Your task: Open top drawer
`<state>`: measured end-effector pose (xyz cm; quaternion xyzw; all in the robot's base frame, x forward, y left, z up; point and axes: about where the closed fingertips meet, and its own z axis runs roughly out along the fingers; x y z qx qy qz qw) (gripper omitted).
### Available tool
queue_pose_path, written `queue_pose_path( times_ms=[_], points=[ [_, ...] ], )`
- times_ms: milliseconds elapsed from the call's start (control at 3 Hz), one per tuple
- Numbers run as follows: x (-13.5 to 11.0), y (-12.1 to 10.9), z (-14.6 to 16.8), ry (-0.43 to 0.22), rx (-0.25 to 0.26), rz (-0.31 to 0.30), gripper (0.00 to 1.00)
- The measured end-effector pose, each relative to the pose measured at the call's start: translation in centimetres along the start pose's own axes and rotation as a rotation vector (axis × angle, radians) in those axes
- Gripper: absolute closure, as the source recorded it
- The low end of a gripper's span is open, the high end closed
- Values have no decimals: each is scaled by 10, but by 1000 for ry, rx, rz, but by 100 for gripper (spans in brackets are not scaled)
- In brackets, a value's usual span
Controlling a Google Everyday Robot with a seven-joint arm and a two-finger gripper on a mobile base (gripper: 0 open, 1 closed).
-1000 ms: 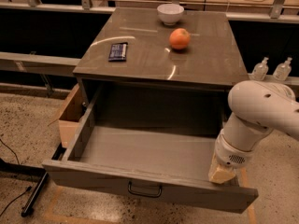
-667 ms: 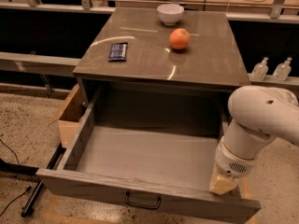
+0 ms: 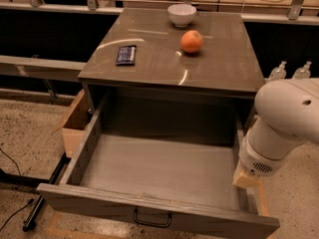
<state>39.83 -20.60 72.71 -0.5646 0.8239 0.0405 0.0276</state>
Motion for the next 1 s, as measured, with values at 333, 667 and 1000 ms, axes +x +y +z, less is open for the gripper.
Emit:
queue_pose_path(
  times_ms=[333, 667, 1000],
  points=[
    [26, -46, -38, 65, 172, 8, 100],
    [46, -91, -63, 149, 289, 9, 82],
    [51, -93, -66, 168, 303, 3, 59]
  ],
)
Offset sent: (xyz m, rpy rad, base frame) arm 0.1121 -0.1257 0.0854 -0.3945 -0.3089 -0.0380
